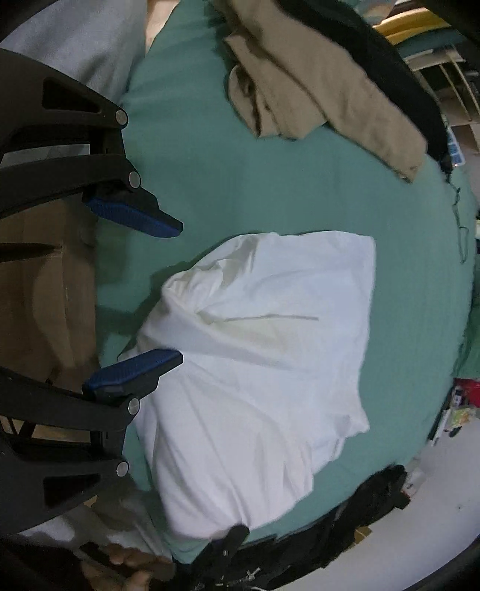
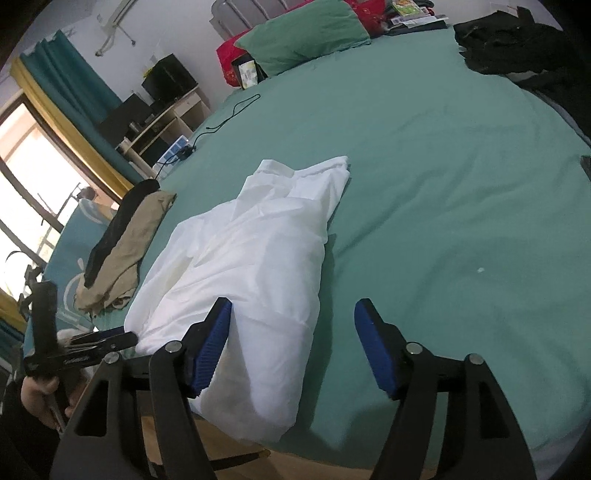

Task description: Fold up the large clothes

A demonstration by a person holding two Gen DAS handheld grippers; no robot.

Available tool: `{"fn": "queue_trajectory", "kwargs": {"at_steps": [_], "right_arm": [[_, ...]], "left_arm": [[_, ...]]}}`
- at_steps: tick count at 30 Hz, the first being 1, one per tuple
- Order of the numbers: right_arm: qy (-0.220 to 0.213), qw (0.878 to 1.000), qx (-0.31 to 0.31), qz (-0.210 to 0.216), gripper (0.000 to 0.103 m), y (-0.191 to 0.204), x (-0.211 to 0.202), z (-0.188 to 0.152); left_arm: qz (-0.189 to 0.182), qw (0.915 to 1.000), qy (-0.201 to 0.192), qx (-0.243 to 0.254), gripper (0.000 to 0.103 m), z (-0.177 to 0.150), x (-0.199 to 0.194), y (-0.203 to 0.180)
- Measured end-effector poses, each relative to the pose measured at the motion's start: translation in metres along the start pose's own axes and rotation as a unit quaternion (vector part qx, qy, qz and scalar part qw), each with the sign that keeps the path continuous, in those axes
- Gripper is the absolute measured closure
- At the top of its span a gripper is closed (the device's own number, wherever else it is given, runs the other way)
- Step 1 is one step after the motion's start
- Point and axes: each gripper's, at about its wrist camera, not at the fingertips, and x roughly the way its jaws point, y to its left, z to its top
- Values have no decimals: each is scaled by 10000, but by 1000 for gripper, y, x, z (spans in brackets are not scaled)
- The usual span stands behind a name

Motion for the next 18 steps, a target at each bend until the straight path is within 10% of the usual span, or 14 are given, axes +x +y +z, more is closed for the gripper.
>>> {"fn": "queue_trajectory", "kwargs": {"at_steps": [6,12,18], "right_arm": [[-23,10000,54,28,34,-4,0,-1],[-77,10000,0,6,34,-5,-2,-3],[-16,9993,-312,-192,34,5,8,0]], "left_arm": [[-216,9986,-479,-12,37,35,-12,-11],[-25,9979,28,642,37,60,43,-32],[9,9984,-119,-557,59,61,58,18]]}}
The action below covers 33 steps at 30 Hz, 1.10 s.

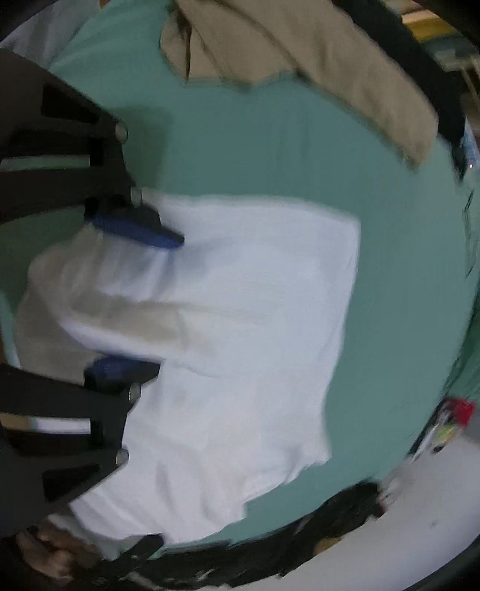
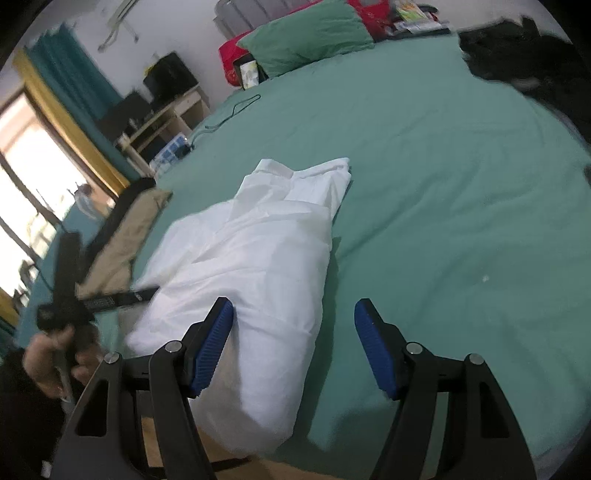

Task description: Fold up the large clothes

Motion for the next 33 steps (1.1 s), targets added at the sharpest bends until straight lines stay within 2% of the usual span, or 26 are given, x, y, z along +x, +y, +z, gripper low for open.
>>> {"fn": "queue_trajectory", "kwargs": {"at_steps": [3,6,9,11,15,17,20,24,26,30,33], "right_arm": [[113,9994,-314,-53,34,13,13,2],[151,9987,-461,-120,34,20,20,1],[121,9974,-639,-296,34,26,18,0],[75,9970,-680,-360,34,28,13,-1],[27,9966,-693,-442,34,26,5,-3],[7,9965,-689,-483,34,26,2,-4],[-29,9946,-832,-624,34,29,0,-6],[-7,9952,-791,-581,34,26,2,-6],[-6,9955,-770,-551,34,25,1,-4],[-55,9961,-721,-514,34,26,-4,-3],[-137,9967,-669,-445,34,25,-12,0]], "left_arm": [[206,9992,-219,-259,68,-3,-6,20],[153,9989,-184,-400,69,-7,-11,26],[-62,9980,-164,-605,62,-11,-19,31],[-179,9971,-227,-709,49,-11,-24,34],[-262,9963,-351,-735,46,-14,-35,40],[-404,9951,-484,-764,38,-14,-41,42],[-507,9934,-452,-929,36,-11,-32,41],[-499,9906,19,-1270,36,-17,1,53],[-380,9932,-41,-1104,32,-15,-4,45],[-597,9919,72,-1119,30,-14,-1,42],[-920,9856,85,-1415,26,-14,0,49]]}}
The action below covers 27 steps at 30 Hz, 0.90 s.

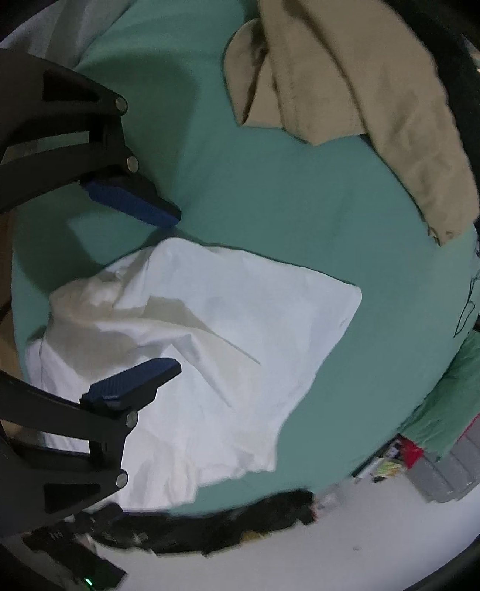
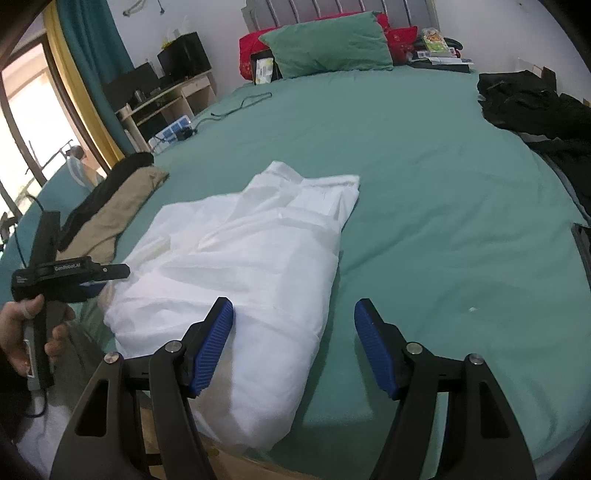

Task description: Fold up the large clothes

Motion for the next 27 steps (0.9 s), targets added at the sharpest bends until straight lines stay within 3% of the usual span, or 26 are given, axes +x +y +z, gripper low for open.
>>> {"fn": "queue_trajectory", "kwargs": {"at_steps": [2,5,8,14,16,18,19,20,23,24,27], "right_arm": [[-109,9999,25,13,34,-2,-7,3],[-181,9994,265,142,34,-11,-9,6],[16,9982,584,164,34,-21,4,2],[216,9952,891,352,34,-31,20,-3],[307,9939,982,392,34,-35,25,-5],[360,9915,1139,512,34,-39,29,-8],[361,9905,1203,562,34,-40,29,-9],[347,9906,1194,565,34,-39,28,-8],[264,9928,1041,533,34,-34,21,-6],[249,9931,1002,557,34,-33,20,-6],[290,9925,1007,632,34,-33,24,-7]], "left_arm": [[-253,9996,92,-98,24,1,2,-1],[-493,9980,332,234,22,-6,13,-19],[-676,9943,488,663,16,-13,21,-38],[-1324,9814,813,1126,16,-21,30,-63],[-1037,9774,772,1675,16,-31,30,-78],[-482,9619,620,2617,16,-46,32,-102],[-370,9579,569,2788,16,-47,31,-104],[-362,9597,549,2732,16,-43,30,-105],[-460,9806,339,1876,16,-22,23,-79],[-266,9849,126,1705,16,-17,19,-70],[233,9826,-518,1769,16,-20,3,-60]]}}
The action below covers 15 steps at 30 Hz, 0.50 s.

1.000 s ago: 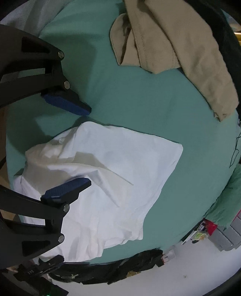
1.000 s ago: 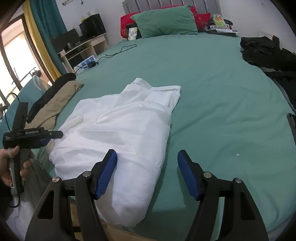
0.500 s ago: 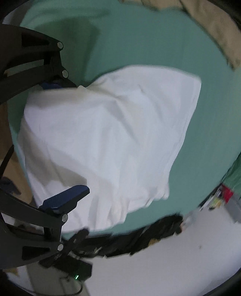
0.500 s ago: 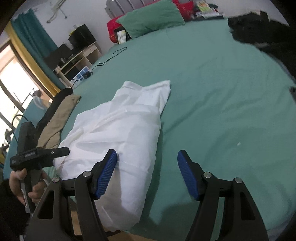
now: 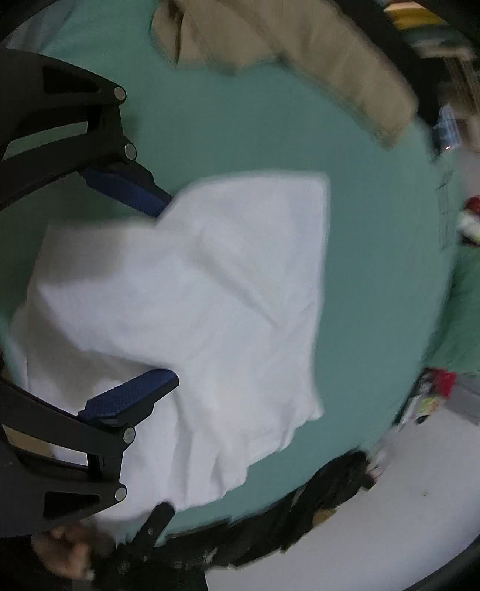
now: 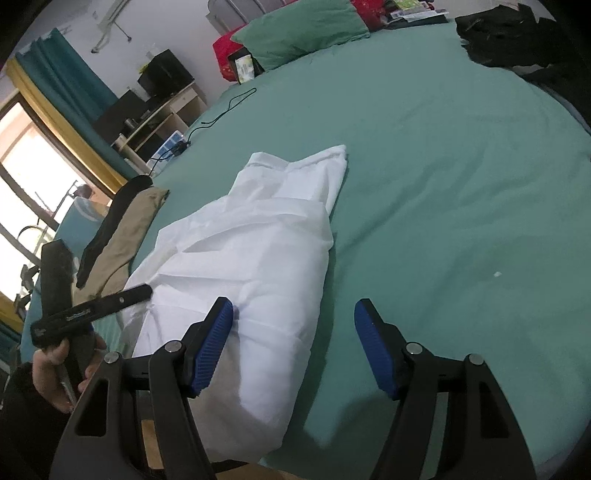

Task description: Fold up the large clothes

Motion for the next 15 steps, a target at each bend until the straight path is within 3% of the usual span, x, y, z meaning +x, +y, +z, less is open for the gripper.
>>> {"fn": "queue_trajectory", "kwargs": {"at_steps": [4,7,9,10,15], "right_arm": [[32,9997,196,129,34,-7,5,0],[48,9998,135,129,34,-4,8,1],[91,9999,62,108,34,-1,10,-1],[107,9999,46,107,34,1,12,-1],[113,9997,116,165,34,-2,12,-2]], "left_arm": [[-320,9984,271,-381,16,-11,8,15],[-581,9962,217,-611,13,-14,5,23],[-1588,9834,418,-771,13,-17,10,14],[-1831,9787,515,-766,13,-18,14,8],[-1589,9852,614,-206,13,-21,15,-17]]}}
